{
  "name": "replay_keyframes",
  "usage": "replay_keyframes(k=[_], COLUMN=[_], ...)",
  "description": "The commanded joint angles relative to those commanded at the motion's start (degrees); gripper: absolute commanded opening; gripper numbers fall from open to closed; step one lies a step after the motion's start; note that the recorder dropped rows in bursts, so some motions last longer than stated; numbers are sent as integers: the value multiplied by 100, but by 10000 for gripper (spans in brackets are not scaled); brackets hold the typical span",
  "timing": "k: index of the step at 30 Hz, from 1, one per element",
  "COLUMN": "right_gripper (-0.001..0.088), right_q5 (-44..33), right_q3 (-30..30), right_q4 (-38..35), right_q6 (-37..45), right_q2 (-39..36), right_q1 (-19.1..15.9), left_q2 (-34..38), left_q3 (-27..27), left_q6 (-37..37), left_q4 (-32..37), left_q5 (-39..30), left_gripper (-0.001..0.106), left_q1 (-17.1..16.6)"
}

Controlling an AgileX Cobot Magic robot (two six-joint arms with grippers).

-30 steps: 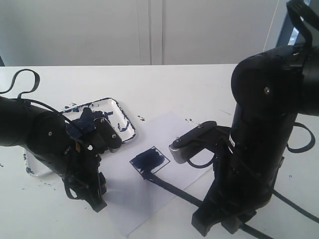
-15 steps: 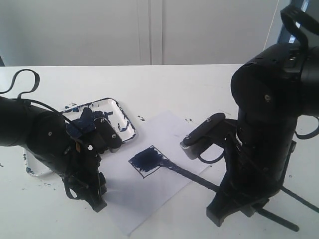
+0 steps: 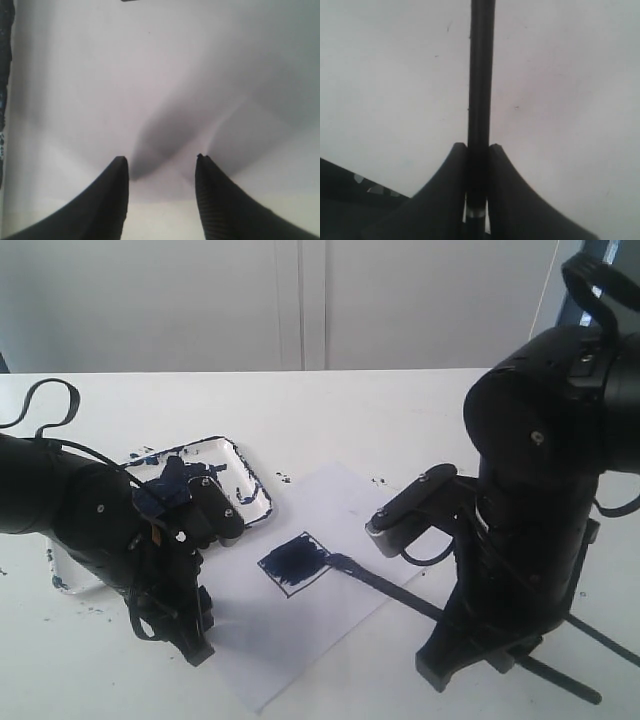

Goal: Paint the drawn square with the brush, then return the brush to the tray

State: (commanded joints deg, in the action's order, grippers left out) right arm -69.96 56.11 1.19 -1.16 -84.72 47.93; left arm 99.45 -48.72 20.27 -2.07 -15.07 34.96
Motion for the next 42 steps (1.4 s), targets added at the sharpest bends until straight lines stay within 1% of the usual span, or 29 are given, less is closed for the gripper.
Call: replay_keyframes(k=[11,28,32,42], right_gripper=[0,0,0,0], right_q5=[0,0,0,0], right_q3=[0,-22,-22,-22], right_q4=[-836,-847,-684,-168], right_q6=[417,466,455,82], right_q2=[0,0,0,0], right_q1=[0,0,0,0], left_q2=[0,0,0,0], left_q3=[0,0,0,0], left_q6=[0,0,0,0], left_q4=[0,0,0,0], left_q5=[0,0,0,0], left_gripper=[479,479,479,479], left_q1=[0,0,0,0])
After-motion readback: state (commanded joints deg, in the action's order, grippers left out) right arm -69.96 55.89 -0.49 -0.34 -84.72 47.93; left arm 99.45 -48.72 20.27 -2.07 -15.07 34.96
